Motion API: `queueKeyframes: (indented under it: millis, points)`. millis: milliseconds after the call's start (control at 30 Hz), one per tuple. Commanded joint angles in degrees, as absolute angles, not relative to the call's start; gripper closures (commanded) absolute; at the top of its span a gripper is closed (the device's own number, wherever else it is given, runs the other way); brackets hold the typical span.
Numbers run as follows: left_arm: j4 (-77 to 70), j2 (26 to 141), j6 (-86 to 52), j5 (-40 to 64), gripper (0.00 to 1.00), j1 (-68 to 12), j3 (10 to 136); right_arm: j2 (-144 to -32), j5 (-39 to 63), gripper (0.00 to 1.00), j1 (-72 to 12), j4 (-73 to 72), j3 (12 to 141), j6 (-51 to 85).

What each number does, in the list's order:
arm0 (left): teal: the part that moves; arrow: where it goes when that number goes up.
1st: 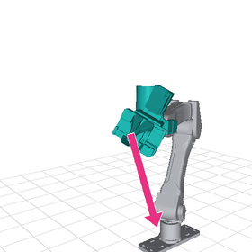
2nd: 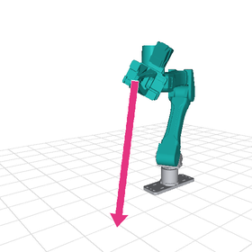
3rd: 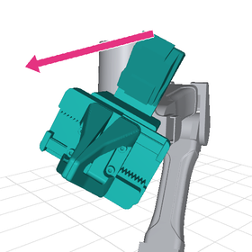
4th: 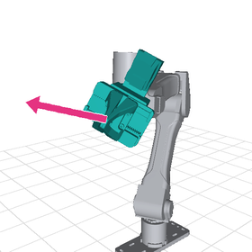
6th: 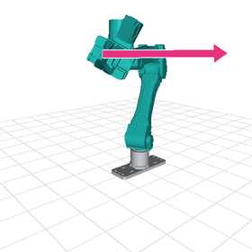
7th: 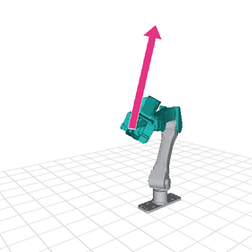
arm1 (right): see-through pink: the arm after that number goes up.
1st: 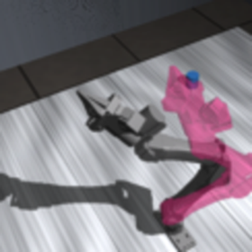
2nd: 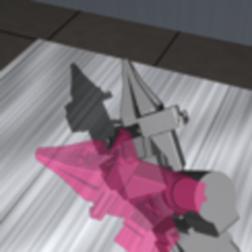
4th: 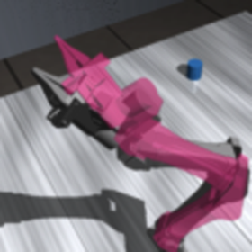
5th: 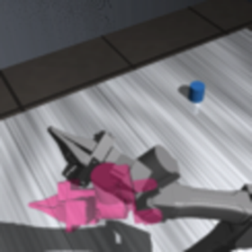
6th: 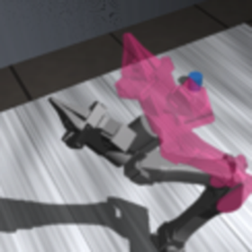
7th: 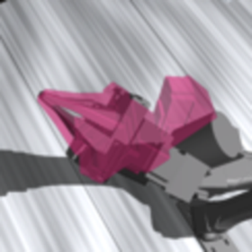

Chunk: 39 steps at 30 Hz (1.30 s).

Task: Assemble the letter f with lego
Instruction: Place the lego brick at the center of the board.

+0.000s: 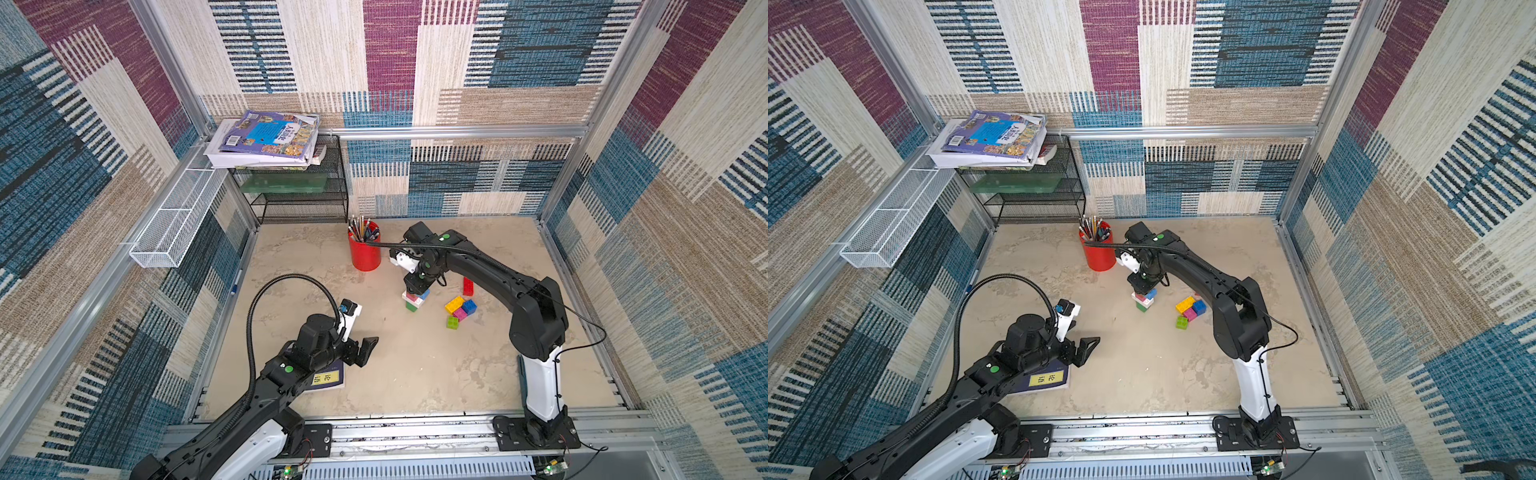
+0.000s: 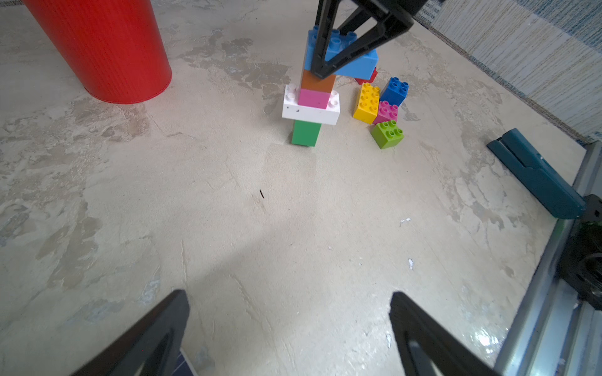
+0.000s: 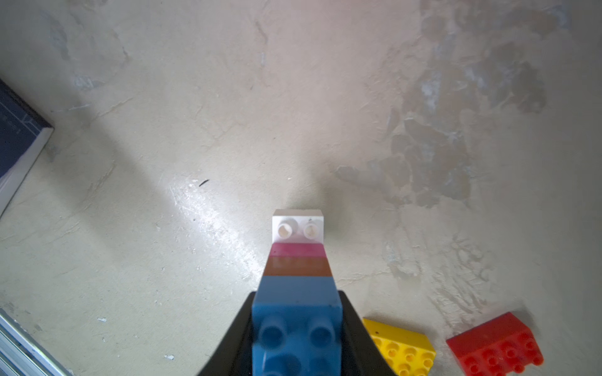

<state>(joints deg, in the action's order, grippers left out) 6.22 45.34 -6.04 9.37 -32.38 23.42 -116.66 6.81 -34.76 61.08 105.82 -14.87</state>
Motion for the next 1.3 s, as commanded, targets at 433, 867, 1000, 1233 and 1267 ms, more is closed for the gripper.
queueKeyframes:
  millis: [433, 867, 1000, 1233, 1267]
  points:
    - [5.4, 45.9, -5.9, 9.5, 0.01, -32.4, 23.8, -113.7, 30.6, 0.77, -23.2, 45.0, 101.1, -5.4]
    - [5.6, 46.2, -6.1, 8.9, 0.01, -32.4, 24.0, -113.3, 44.6, 0.74, -18.8, 30.8, 90.8, 1.3]
    - [5.6, 46.3, -6.1, 8.5, 0.01, -32.4, 23.9, -114.1, 48.0, 0.73, -17.8, 27.2, 88.5, 3.1]
    - [5.6, 46.9, -6.1, 8.5, 0.01, -32.4, 24.1, -116.1, 51.2, 0.72, -17.0, 22.5, 85.5, 4.7]
    - [5.7, 47.1, -6.1, 8.6, 0.01, -32.4, 24.2, -116.4, 51.5, 0.73, -16.9, 22.2, 85.3, 4.7]
